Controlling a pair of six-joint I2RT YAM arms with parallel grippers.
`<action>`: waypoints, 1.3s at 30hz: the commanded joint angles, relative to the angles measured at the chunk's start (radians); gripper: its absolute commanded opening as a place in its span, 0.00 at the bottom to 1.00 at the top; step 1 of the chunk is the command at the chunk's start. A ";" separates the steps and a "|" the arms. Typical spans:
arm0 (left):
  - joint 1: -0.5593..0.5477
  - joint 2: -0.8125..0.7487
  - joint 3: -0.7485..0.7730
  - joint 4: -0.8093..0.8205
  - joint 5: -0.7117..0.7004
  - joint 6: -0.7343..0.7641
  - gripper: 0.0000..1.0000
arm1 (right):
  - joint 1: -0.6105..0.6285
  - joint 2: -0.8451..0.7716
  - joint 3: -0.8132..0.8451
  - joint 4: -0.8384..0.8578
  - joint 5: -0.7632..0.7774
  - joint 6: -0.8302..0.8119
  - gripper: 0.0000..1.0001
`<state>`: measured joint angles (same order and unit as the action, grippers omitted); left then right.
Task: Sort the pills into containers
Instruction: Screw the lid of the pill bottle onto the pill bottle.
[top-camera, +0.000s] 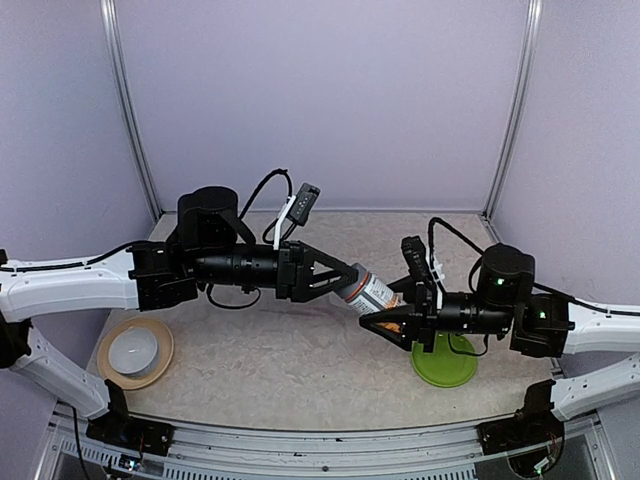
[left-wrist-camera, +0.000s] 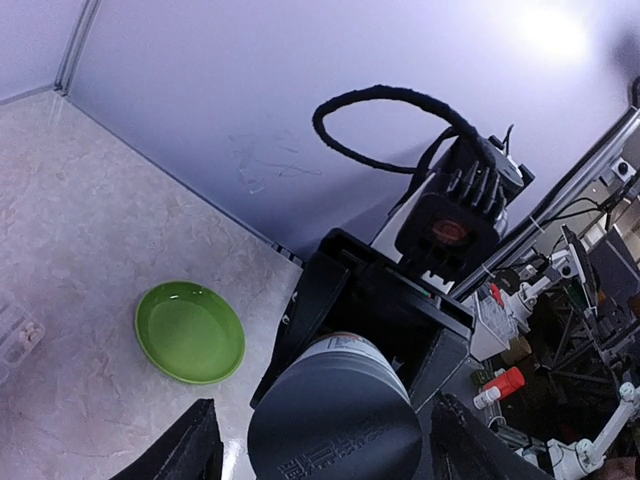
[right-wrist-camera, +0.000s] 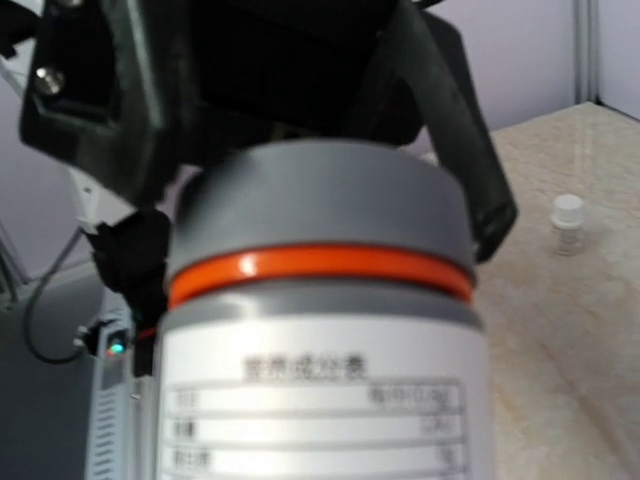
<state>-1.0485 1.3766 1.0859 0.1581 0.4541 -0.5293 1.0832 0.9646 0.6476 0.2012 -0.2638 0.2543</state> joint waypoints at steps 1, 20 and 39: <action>0.004 0.017 0.045 -0.067 -0.046 -0.067 0.69 | -0.006 0.006 0.034 -0.019 0.061 -0.059 0.00; 0.018 0.059 0.055 -0.063 0.010 -0.090 0.43 | 0.012 0.048 0.041 -0.055 0.129 -0.126 0.00; -0.031 0.027 0.006 0.056 0.159 0.132 0.28 | -0.032 0.018 -0.077 0.306 -0.207 0.275 0.00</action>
<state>-1.0435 1.4315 1.1088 0.0998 0.4541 -0.5739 1.0691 0.9928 0.5861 0.2798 -0.2638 0.3023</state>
